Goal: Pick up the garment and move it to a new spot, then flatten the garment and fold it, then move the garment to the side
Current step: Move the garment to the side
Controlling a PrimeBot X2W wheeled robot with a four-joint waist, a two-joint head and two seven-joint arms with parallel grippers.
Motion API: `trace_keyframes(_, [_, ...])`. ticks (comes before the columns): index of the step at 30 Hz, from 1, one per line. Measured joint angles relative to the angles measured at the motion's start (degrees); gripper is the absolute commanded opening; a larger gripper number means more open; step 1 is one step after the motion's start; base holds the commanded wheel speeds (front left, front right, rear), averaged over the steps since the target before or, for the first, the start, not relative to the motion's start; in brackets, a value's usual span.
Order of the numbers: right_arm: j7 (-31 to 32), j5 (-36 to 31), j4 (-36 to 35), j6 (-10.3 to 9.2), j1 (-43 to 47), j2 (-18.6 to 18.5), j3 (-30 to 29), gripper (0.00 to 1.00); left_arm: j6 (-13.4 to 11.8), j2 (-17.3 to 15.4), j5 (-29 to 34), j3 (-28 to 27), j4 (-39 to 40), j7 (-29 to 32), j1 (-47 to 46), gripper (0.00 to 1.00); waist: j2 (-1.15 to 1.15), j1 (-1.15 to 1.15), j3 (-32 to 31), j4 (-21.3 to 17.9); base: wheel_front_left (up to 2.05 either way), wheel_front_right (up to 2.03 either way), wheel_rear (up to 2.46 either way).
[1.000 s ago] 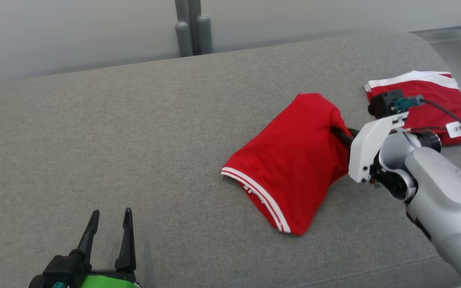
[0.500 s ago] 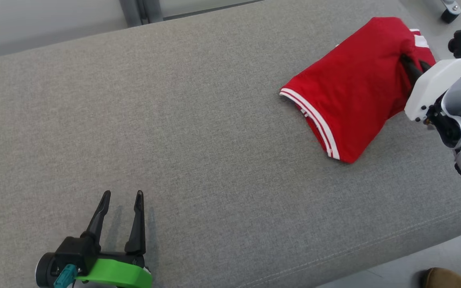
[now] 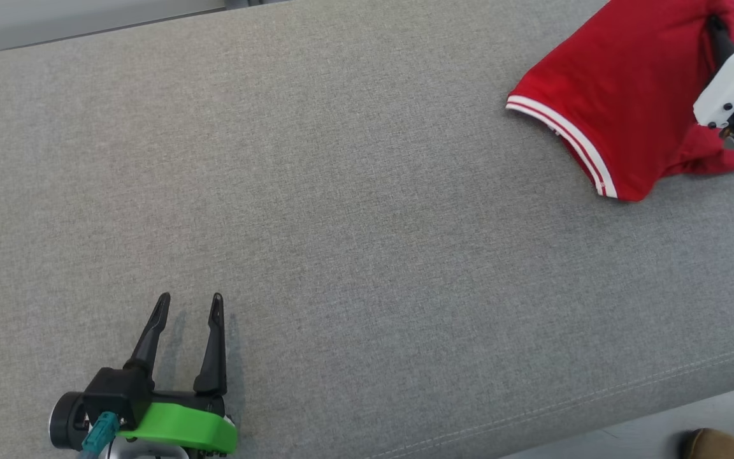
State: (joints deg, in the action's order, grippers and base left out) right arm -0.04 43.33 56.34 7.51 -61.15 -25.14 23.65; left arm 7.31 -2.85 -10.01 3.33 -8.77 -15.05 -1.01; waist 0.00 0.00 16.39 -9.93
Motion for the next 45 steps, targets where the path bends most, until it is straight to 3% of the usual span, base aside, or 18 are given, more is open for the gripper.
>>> trace_keyframes(9, [-4.68,-1.6,9.84,0.01,-1.87,-2.18,-3.66,0.0,0.01,-0.31,0.27,0.71,0.12,0.0,0.1,1.0,0.0,0.0,0.56,0.04,0.0,0.0,0.0])
trace_keyframes(10, [-5.65,-2.4,11.37,0.0,-1.99,-2.32,-3.77,0.16,0.02,-0.41,0.31,0.81,0.09,0.0,0.09,1.0,0.0,0.0,0.71,0.06,0.0,0.0,0.0])
trace_keyframes(11, [-6.99,-3.27,12.7,0.0,-2.19,-2.42,-3.81,0.84,0.02,-0.48,0.34,0.96,0.09,0.0,0.02,1.0,0.0,0.0,0.84,0.08,0.0,0.0,0.0])
trace_keyframes(12, [-8.42,-4.23,14.02,0.0,-2.48,-2.41,-4.07,1.0,0.02,-0.6,0.34,1.08,0.03,0.0,-0.03,1.0,0.0,0.0,0.98,0.11,0.0,0.0,0.0])
trace_keyframes(25, [-14.73,-12.93,15.99,0.02,-0.87,-0.94,-5.53,1.0,0.07,-0.71,0.04,0.04,-0.99,0.0,0.08,1.0,0.0,0.0,-0.1,0.71,0.0,0.0,0.0])
trace_keyframes(30, [-15.01,-17.34,0.4,0.01,7.89,-4.47,-11.1,1.0,0.07,-0.36,-0.1,-1.49,-1.11,0.0,1.98,1.0,0.0,0.0,-2.99,1.73,0.0,0.0,0.0])
trace_keyframes(37, [-15.01,-23.39,-23.29,0.02,31.66,-2.9,-25.95,1.0,0.02,-0.16,0.14,-1.82,-2.29,0.0,4.0,1.0,0.0,0.0,-7.91,5.51,0.0,0.0,0.0])
trace_keyframes(41, [-15.01,-29.4,-34.83,0.01,45.32,2.7,-32.94,1.0,0.02,-0.11,0.44,-2.09,-3.32,0.0,4.24,1.0,0.0,0.0,-10.36,8.65,0.0,0.0,0.0])
trace_keyframes(45, [-15.01,-35.16,-42.54,0.0,53.86,10.13,-35.74,1.0,0.02,-0.33,0.57,-1.9,-4.69,0.0,4.25,1.0,0.0,0.0,-12.64,11.41,0.0,0.0,0.0])
